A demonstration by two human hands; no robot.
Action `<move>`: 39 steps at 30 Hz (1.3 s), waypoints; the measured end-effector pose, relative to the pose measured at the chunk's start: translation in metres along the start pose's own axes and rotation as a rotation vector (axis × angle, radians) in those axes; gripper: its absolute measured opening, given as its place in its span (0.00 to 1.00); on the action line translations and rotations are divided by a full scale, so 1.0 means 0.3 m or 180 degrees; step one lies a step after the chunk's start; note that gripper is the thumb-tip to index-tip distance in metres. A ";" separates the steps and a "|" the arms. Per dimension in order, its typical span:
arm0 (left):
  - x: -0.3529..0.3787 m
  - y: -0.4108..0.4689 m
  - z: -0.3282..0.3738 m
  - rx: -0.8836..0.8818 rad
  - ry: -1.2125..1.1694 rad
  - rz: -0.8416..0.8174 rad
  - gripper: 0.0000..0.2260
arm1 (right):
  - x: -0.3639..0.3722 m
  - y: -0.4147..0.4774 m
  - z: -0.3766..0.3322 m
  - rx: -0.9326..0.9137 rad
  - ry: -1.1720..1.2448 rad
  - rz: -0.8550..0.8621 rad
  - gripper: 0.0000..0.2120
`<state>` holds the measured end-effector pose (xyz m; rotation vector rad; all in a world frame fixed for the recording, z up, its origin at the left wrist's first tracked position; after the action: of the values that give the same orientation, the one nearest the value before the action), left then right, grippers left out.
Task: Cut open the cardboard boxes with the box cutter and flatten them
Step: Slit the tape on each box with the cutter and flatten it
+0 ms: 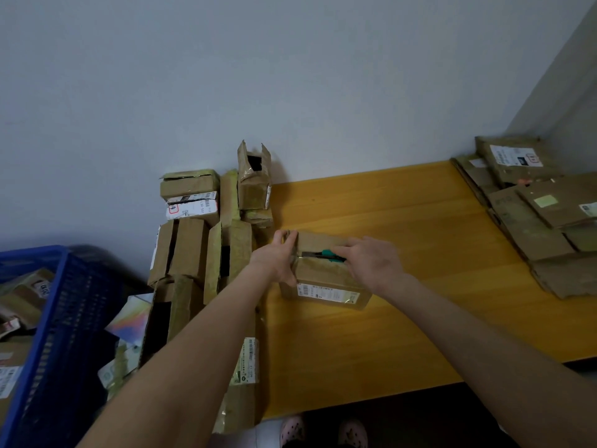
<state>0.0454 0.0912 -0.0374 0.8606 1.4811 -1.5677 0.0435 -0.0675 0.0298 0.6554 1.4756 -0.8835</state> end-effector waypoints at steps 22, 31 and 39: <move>0.000 -0.013 0.001 -0.0063 0.0000 0.0013 0.57 | 0.000 -0.017 -0.028 0.0042 -0.0234 -0.0216 0.23; -0.004 -0.014 0.002 -0.0158 0.0030 0.0097 0.54 | -0.011 -0.017 -0.055 0.0255 -0.0399 -0.0160 0.23; -0.010 -0.012 -0.001 -0.0164 0.0094 0.0111 0.54 | 0.036 -0.071 0.072 0.0304 -0.0309 -0.0336 0.21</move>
<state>0.0435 0.0916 -0.0332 0.8787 1.5129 -1.4909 0.0367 -0.0981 0.0228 0.6005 1.3975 -1.0583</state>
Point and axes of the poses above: each hand's wrist, its own y-axis towards the middle knuckle, its own x-axis out of the palm, z = x × y, the point moved 8 cm from there along y, towards the middle knuckle, and after that the axes turned 1 degree about -y, right-handed, at the moved point
